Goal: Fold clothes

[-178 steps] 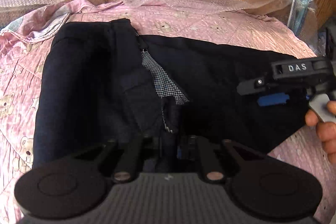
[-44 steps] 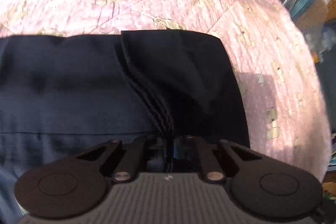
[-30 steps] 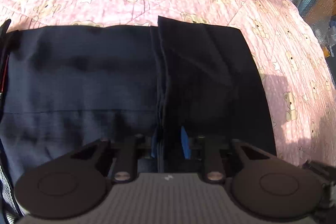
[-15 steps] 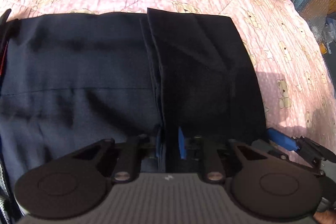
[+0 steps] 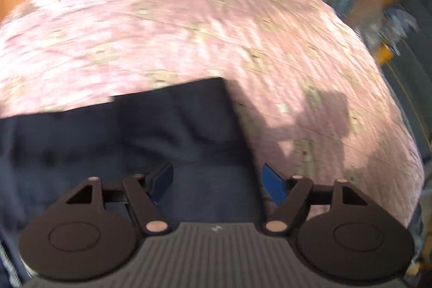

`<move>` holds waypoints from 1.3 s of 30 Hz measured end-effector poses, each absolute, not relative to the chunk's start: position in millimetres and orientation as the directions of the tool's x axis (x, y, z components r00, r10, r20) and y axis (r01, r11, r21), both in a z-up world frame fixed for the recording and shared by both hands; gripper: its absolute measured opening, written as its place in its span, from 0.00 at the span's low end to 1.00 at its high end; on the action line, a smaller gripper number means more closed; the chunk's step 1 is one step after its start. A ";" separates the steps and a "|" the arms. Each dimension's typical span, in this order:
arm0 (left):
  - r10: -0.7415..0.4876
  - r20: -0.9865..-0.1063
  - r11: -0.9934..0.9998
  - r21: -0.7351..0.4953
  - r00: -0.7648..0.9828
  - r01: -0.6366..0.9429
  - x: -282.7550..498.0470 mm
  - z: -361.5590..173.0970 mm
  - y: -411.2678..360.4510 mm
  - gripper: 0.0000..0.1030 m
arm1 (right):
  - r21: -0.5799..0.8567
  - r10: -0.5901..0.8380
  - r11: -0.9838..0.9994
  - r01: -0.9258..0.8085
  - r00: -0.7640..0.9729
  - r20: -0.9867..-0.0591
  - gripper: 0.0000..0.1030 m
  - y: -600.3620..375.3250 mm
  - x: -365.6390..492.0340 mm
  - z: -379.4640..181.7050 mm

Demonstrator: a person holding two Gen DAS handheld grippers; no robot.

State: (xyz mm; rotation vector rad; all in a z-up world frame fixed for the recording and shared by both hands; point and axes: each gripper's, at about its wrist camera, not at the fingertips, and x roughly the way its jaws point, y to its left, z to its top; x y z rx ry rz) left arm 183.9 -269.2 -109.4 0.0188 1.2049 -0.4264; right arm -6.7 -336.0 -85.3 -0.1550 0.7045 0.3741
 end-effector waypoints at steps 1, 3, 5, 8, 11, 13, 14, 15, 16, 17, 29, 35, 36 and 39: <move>-0.309 -0.911 0.915 -0.207 0.274 0.345 186.9 -111.4 -274.7 0.71 | -0.039 0.285 0.914 -0.403 0.708 -0.646 0.02 -328.9 -9.7 -81.5; -0.290 -0.929 0.906 -0.188 0.231 0.380 190.2 -123.9 -278.4 0.45 | -0.062 0.291 0.906 -0.419 0.721 -0.629 0.02 -316.6 -13.4 -77.5; -0.295 -0.929 0.902 -0.193 0.226 0.386 186.7 -131.5 -263.2 0.09 | -0.072 0.299 0.900 -0.430 0.729 -0.615 0.02 -305.3 -15.6 -75.1; -0.354 -0.895 0.909 -0.260 0.272 0.327 180.2 -112.2 -210.6 0.09 | -0.034 0.342 0.896 -0.444 0.736 -0.585 0.03 -296.2 -18.1 -69.6; -0.371 -0.868 0.925 -0.314 0.331 0.212 173.0 -92.3 -133.8 0.09 | 0.046 0.419 0.881 -0.471 0.732 -0.537 0.34 -290.9 -22.4 -57.7; -0.366 -0.866 0.931 -0.341 0.342 0.132 164.8 -96.0 -83.4 0.09 | 0.106 0.467 0.867 -0.487 0.720 -0.514 0.39 -285.6 -23.3 -51.2; -0.359 -0.871 0.932 -0.350 0.336 0.090 163.5 -104.4 -61.8 0.09 | 0.132 0.484 0.861 -0.492 0.708 -0.515 0.39 -280.8 -22.1 -50.3; -0.353 -0.875 0.932 -0.358 0.331 0.047 162.1 -112.8 -40.1 0.09 | 0.157 0.496 0.855 -0.494 0.692 -0.524 0.39 -274.7 -19.3 -52.3; -0.350 -0.879 0.931 -0.364 0.324 0.019 161.4 -121.3 -24.6 0.09 | 0.167 0.497 0.853 -0.494 0.674 -0.546 0.39 -266.6 -14.9 -58.2; -0.349 -0.882 0.930 -0.367 0.316 0.003 161.3 -129.8 -14.7 0.09 | 0.171 0.495 0.852 -0.494 0.655 -0.572 0.39 -258.0 -10.2 -65.0; -0.283 -0.883 0.947 -0.319 0.376 -0.038 134.7 -143.5 25.9 0.31 | 0.163 0.409 0.864 -0.477 0.476 -0.778 0.29 -204.8 7.0 -121.6; -0.221 -0.876 0.973 -0.229 0.428 0.034 109.6 -121.7 9.8 0.29 | 0.226 0.439 0.880 -0.417 0.537 -0.720 0.29 -214.5 33.4 -101.2; -0.209 -0.868 0.977 -0.206 0.451 0.056 104.9 -112.6 4.1 0.29 | 0.258 0.451 0.881 -0.396 0.542 -0.709 0.32 -218.5 47.1 -100.9; -0.258 -0.833 0.965 -0.202 0.490 0.165 87.3 -90.5 -24.7 0.32 | 0.423 0.504 0.862 -0.280 0.563 -0.655 0.40 -245.3 98.8 -108.4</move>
